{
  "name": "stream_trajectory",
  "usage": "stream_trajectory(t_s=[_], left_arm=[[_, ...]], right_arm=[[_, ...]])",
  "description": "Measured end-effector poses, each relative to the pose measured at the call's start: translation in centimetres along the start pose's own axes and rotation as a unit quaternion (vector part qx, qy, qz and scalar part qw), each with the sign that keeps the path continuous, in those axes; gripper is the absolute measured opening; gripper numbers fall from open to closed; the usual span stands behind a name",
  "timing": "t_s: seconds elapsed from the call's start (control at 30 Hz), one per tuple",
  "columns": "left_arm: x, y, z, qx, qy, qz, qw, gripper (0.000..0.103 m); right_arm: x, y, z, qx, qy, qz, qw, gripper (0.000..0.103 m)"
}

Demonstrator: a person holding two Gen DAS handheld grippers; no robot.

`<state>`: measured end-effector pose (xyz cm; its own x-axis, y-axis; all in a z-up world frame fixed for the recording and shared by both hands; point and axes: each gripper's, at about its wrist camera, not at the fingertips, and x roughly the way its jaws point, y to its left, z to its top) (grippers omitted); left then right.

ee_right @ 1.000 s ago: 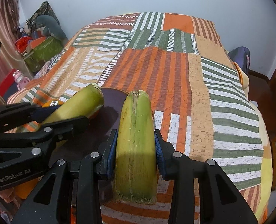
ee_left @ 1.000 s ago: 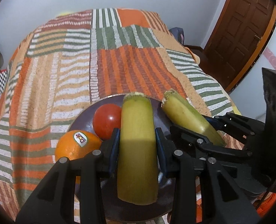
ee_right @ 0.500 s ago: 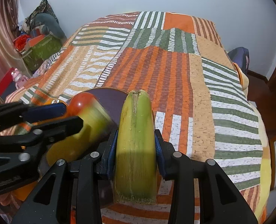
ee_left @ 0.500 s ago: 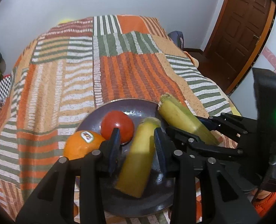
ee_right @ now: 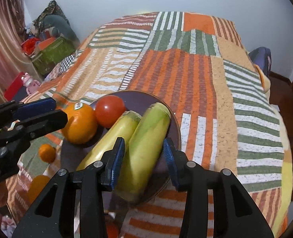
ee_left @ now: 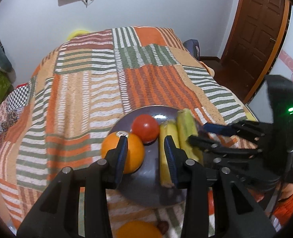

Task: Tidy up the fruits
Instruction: 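Open both grippers and withdraw from the plate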

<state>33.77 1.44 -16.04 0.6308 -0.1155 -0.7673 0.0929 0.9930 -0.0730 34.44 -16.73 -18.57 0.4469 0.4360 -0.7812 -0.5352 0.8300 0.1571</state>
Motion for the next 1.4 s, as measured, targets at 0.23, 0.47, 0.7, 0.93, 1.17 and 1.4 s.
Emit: stream_trajectory(t_s=[0.23, 0.47, 0.7, 0.93, 1.17, 1.4], left_arm=[[-3.4, 1.7, -2.4, 0.001, 0.001, 0.014, 0.9999, 0.040], [-6.8, 2.2, -5.8, 0.007, -0.003, 0.022, 0.9997, 0.056], [-7.5, 2.1, -9.1, 0.004, 0.017, 0.024, 0.9996, 0.065], [-6.6, 2.1, -12.1, -0.015, 0.044, 0.006, 0.9989, 0.068], [-4.8, 1.7, -13.2, -0.022, 0.060, -0.012, 0.9979, 0.068], [-2.4, 1.4, -13.1, -0.029, 0.076, -0.018, 0.9965, 0.070]], right_arm=[[-3.6, 1.9, -0.7, -0.022, -0.030, -0.015, 0.999, 0.038], [-6.9, 4.0, -2.3, -0.036, -0.053, -0.018, 0.998, 0.043], [-7.6, 5.0, -4.7, -0.038, -0.046, -0.018, 0.998, 0.049], [-7.2, 5.6, -7.5, -0.031, -0.028, -0.013, 0.999, 0.052], [-5.5, 5.6, -8.4, -0.031, -0.011, -0.014, 0.999, 0.052], [-3.5, 5.5, -8.4, -0.033, 0.008, -0.008, 0.999, 0.052]])
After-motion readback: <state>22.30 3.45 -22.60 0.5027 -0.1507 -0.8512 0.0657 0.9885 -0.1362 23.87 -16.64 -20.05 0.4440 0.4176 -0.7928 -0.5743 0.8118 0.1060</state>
